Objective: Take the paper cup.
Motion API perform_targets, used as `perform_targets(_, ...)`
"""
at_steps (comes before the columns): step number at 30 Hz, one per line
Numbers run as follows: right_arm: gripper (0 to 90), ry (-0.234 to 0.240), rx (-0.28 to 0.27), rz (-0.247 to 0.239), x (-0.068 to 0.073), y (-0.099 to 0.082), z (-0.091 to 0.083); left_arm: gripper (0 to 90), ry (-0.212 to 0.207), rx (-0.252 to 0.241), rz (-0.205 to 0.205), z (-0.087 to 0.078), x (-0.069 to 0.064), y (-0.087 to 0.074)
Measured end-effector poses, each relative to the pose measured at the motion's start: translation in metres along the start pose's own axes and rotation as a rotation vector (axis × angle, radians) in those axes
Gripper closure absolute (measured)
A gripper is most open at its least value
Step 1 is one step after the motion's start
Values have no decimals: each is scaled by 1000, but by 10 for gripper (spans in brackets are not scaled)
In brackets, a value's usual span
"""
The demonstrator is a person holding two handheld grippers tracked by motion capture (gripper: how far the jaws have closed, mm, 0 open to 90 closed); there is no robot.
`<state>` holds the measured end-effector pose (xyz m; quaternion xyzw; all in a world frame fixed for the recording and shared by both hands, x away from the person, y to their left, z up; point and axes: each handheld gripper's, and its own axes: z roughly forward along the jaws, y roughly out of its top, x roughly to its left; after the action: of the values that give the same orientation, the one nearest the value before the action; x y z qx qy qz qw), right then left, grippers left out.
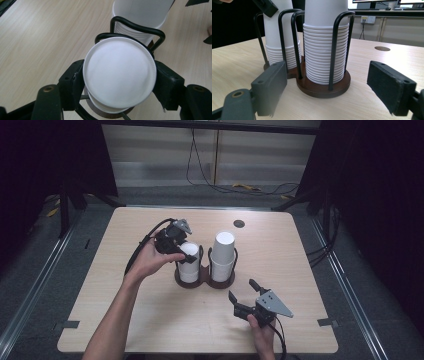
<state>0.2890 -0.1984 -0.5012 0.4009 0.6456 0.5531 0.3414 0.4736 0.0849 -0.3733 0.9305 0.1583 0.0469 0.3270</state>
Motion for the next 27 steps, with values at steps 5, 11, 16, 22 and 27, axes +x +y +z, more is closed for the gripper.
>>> perform_targets(5, 159, 1, -1, -1, 0, 0, 0, 332, -10, -3, -3, -1, -1, 0)
perform_targets(11, 159, 0, -1, 1, 0, 0, 0, 337, -11, -15, -5, -4, 1, 1)
perform_targets(16, 159, 1, -1, 2, 0, 0, 0, 340, -6, -48, -12, -14, 1, 2)
perform_targets(22, 159, 0, -2, 3, 0, 0, 0, 340, 0, -62, -15, -16, 0, 2)
perform_targets(27, 159, 0, 0, 5, 0, 0, 0, 340, 5, -59, -11, -19, -1, 2)
